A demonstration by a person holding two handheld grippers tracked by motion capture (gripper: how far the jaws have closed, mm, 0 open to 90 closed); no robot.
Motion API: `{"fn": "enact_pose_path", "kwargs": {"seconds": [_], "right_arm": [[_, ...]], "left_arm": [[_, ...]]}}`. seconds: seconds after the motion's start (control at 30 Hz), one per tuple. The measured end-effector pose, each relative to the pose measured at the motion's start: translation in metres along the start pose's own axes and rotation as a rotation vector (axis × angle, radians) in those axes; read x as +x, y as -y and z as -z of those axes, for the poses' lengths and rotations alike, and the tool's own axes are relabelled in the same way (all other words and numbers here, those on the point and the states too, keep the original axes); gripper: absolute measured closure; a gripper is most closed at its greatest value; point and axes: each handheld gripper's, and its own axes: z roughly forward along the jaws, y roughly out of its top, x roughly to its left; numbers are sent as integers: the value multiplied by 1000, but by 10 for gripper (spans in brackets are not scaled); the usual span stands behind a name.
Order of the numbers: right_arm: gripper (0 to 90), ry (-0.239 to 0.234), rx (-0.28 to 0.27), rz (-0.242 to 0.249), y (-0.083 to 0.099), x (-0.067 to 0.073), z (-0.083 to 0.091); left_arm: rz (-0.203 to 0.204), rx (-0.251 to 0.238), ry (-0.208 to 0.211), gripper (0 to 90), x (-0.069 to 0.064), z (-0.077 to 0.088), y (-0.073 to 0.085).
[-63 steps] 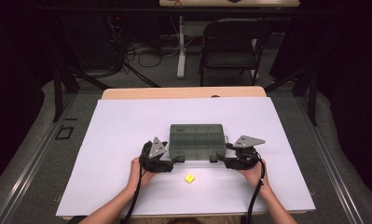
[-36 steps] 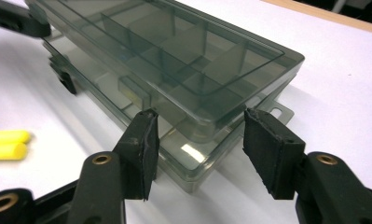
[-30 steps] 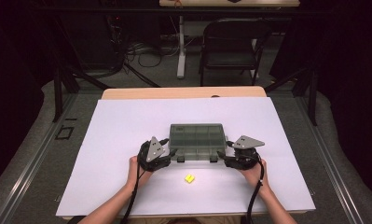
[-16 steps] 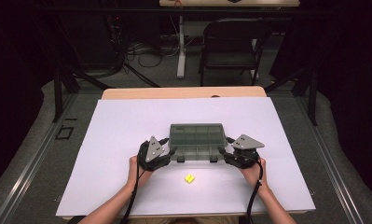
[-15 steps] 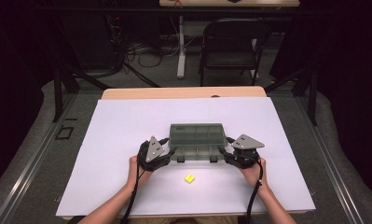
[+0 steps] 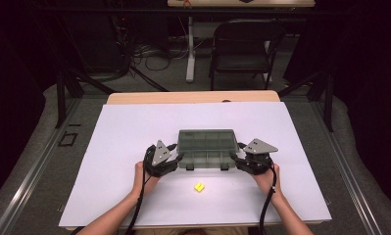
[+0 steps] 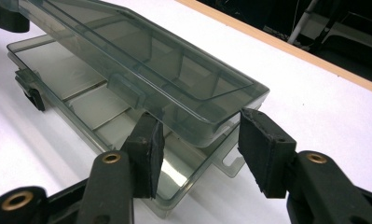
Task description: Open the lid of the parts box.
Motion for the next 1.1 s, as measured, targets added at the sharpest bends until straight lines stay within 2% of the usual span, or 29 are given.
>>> {"fn": "enact_pose_path", "kwargs": {"seconds": [0.27, 0.6, 0.87, 1.1], "right_arm": [[503, 11, -31, 5, -7, -1, 3], [522, 22, -55, 11, -19, -7, 1], [551, 34, -72, 9, -28, -13, -2], [605, 47, -82, -17, -32, -18, -5]], "left_arm": [[3, -26, -17, 570, 3, 0, -8], [27, -55, -14, 624, 14, 0, -16], [66, -88, -2, 675, 24, -1, -20], [88, -110, -5, 706, 30, -3, -25]]}}
